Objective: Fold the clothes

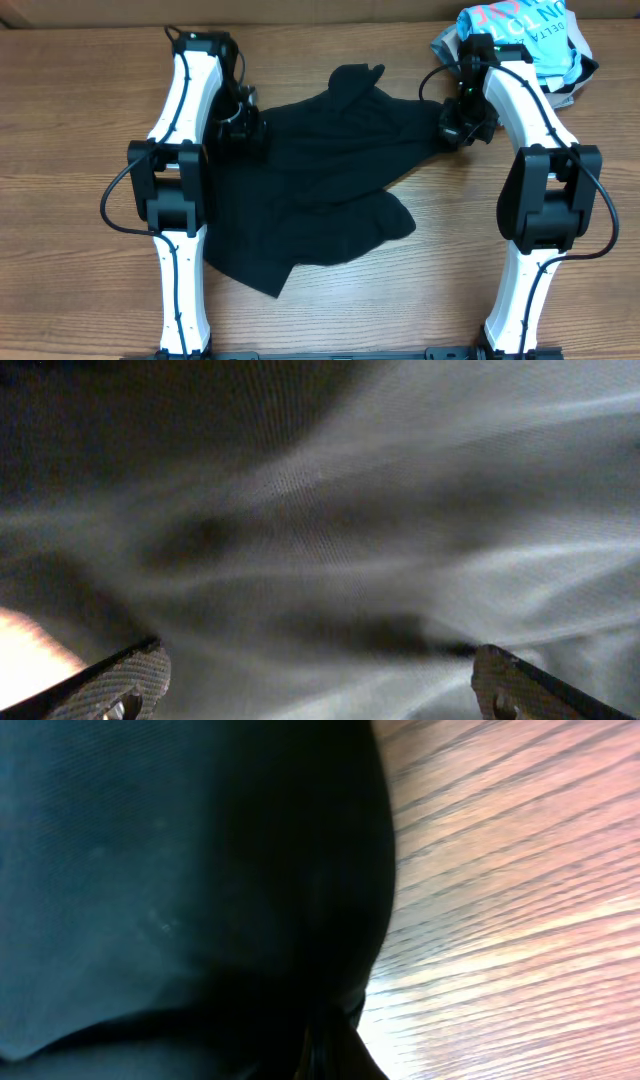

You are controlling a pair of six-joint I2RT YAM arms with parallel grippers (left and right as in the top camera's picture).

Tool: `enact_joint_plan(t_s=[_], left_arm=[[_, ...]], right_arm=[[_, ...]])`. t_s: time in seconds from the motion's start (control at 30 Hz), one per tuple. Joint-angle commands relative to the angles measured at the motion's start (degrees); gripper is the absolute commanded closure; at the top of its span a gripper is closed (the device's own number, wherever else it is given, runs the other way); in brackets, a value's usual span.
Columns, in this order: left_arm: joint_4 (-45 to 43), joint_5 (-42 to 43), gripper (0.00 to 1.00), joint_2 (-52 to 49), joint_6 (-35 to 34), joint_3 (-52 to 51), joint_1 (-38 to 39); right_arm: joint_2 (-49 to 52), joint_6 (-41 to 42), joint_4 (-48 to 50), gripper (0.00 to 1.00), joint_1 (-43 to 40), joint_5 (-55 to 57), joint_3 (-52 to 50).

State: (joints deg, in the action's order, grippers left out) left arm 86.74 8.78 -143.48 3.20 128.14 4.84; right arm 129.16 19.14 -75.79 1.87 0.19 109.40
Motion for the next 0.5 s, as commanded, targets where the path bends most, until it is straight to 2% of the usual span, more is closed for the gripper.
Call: enact_joint_plan(t_s=[0.0, 0.13, 0.3, 0.33, 0.47], left_arm=[[-1.92, -0.15, 0.0, 0.35, 1.11, -5.09, 0.17], [-4.33, -0.17, 0.0, 0.35, 1.09, -8.66, 0.26], [-10.56, -1.05, 0.0, 0.35, 1.09, -11.47, 0.42], [-12.39, -2.05, 0.0, 0.35, 1.11, -11.89, 0.42], [-21.07, -8.59, 0.0, 0.35, 1.07, -13.49, 0.22]], right_arm=[[-2.71, -1.14, 0.13, 0.91, 0.66, -1.22, 1.2], [-2.71, -1.14, 0.87, 0.85, 0.68, -2.03, 1.2], [-2.71, -1.14, 1.14, 0.65, 0.68, -2.45, 1.2], [-2.71, -1.14, 1.49, 0.58, 0.68, -2.45, 1.2], [-2.71, -1.14, 3.3, 0.44, 0.68, -2.91, 1.2]])
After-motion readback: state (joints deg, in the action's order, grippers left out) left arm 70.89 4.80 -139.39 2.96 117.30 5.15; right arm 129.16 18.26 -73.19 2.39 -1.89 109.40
